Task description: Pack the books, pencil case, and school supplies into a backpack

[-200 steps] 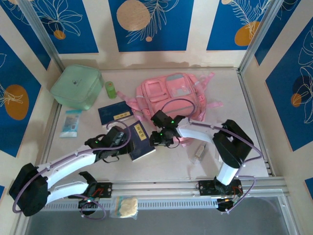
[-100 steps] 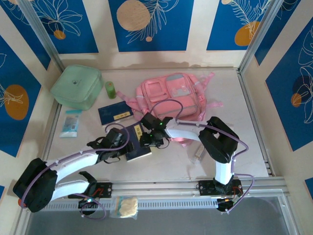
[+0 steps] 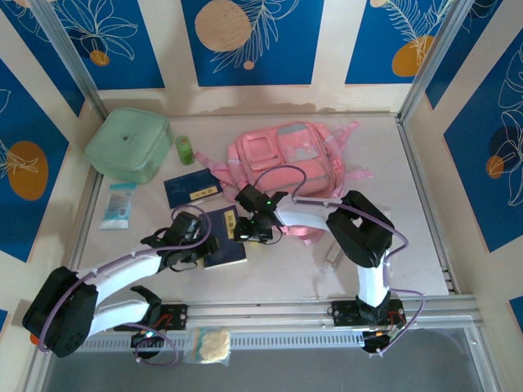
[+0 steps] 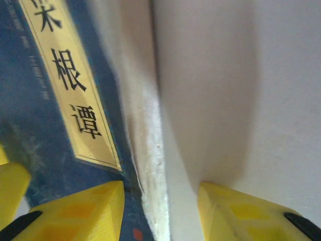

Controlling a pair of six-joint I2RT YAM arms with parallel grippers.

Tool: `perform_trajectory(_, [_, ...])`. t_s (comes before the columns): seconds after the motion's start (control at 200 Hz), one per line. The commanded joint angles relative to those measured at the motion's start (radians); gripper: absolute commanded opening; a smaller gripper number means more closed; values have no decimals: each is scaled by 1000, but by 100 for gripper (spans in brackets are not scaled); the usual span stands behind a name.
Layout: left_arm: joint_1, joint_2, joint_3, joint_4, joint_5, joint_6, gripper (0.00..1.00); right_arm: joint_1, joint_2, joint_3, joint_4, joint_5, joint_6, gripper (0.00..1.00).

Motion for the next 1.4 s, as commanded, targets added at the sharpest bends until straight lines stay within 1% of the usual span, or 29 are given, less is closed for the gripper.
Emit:
perform_trajectory(0.0, [5,56,-15,120,60,21,50,12,53,39,24,-50,14,44])
perform_trajectory(0.18, [5,78,-13,140,76,19,48,40,43,73,11,-62,4,44])
perform_trajectory(0.445, [6,103,-14,163,92,19,48,41,-1,87,2,-85,-21,44])
perform_trajectory(0.535, [5,103,-11,160,91,19,48,46,-23,76,-32,-56,-26,44])
perform_trajectory(0.655, [5,107,-13,173,99,22,48,44,-71,23,22,-104,-20,43])
perform_trajectory(0.77, [6,123,-4,174,106,29,48,50,-101,35,9,-108,-32,43])
perform_trajectory(0.99, [6,123,-8,183,110,35,47,48,-119,32,18,-128,-33,35])
perform_trajectory(1.121, [4,118,-9,179,116,38,47,47,-101,36,13,-151,-25,27])
perform_trajectory(1.231, [4,107,-11,181,118,33,46,47,-90,37,-11,-130,-18,26])
perform_trajectory(1.291, [3,100,-12,187,121,33,46,45,-87,32,-9,-132,-17,22])
perform_trajectory(1.396, [3,93,-9,183,125,30,46,44,-86,25,11,-138,-20,20])
